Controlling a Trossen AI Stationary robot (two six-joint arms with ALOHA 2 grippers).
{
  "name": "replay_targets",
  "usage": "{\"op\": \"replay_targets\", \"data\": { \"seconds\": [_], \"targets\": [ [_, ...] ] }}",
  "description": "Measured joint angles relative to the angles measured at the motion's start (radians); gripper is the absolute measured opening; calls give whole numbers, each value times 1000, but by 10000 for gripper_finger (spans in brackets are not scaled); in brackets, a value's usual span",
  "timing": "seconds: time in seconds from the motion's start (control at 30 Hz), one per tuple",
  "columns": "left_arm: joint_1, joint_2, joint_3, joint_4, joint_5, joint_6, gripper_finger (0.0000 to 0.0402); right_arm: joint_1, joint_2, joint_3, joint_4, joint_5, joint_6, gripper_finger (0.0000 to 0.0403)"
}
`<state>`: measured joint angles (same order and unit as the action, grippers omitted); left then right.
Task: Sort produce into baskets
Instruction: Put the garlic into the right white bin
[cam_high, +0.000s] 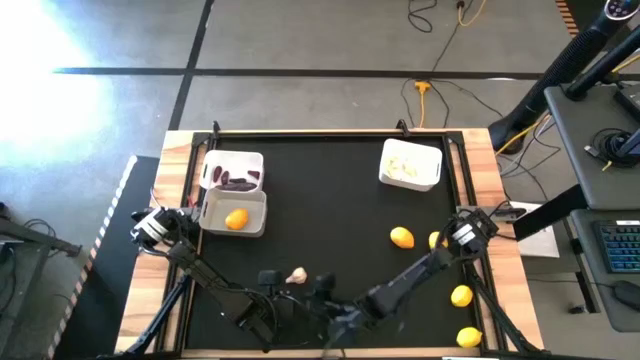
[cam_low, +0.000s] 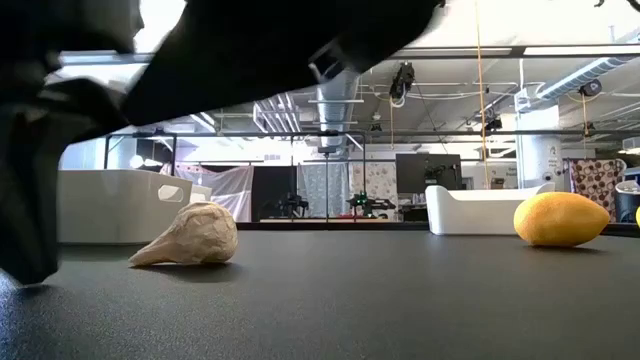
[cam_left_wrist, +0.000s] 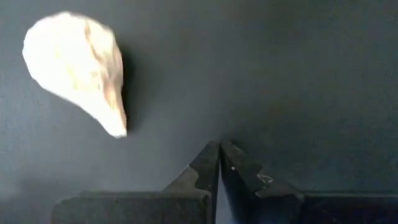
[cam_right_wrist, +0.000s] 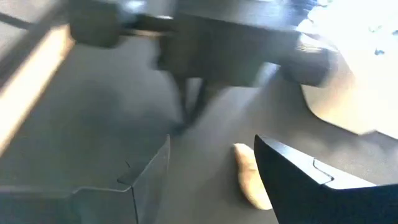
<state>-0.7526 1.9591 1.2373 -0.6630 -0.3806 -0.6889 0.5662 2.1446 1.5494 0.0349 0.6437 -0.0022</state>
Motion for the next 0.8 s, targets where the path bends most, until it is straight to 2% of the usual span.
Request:
{"op": "replay_targets", "data": {
  "seconds": [0.2, 0.3, 0.53, 0.67, 0.8],
  "targets": [
    [-25, -7, -37, -65, -16, -71, 0, -136, 11, 0, -58, -167, 90, 234],
    [-41, -11, -49, -88, -27, -93, 0, -196, 16, 0, -59, -236, 106, 255],
    [-61, -11, -87, -71, -105, -139, 0, -274, 16, 1, -108, -469, 79, 311],
    [-62, -14, -116, -29, -137, -142, 0, -296, 16, -16, -112, -487, 79, 320],
    [-62, -13, -135, -1, -175, -132, 0, -306, 21, -24, -111, -487, 71, 306]
  ]
}}
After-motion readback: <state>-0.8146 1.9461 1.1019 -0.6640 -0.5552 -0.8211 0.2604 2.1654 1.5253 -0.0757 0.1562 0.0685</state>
